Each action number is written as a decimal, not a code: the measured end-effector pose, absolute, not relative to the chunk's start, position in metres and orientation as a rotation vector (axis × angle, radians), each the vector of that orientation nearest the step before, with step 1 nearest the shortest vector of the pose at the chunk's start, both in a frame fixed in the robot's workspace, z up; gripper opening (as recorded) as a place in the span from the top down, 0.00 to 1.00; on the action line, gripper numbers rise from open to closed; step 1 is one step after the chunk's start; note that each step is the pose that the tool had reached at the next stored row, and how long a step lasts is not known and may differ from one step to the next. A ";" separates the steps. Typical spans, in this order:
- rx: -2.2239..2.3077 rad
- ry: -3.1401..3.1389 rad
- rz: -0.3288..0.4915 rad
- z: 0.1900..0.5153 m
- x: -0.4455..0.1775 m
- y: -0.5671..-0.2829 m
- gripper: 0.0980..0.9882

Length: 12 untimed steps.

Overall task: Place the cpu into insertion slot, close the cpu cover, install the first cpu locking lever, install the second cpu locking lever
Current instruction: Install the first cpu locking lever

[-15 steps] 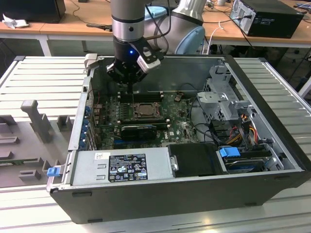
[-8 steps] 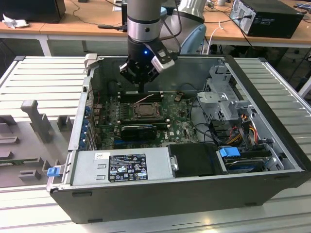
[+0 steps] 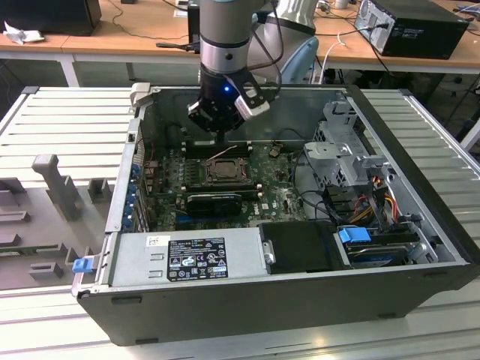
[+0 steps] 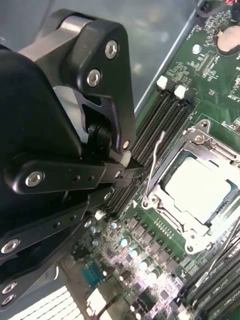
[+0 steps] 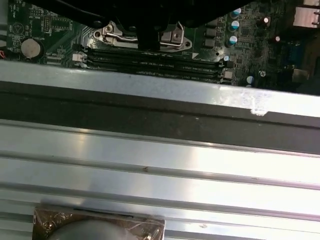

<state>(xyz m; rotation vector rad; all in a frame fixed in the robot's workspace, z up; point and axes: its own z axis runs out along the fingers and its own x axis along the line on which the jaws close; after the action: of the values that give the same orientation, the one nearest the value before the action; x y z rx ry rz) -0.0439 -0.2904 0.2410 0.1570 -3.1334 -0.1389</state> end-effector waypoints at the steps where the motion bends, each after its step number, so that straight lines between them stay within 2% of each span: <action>1: 0.157 -3.133 -0.139 0.239 -0.044 -0.290 0.99; 12: 0.157 -3.133 -0.179 0.225 -0.028 -0.290 0.99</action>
<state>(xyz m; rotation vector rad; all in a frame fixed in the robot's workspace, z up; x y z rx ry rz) -0.0280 -0.2904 0.2246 0.1570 -3.1326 -0.1789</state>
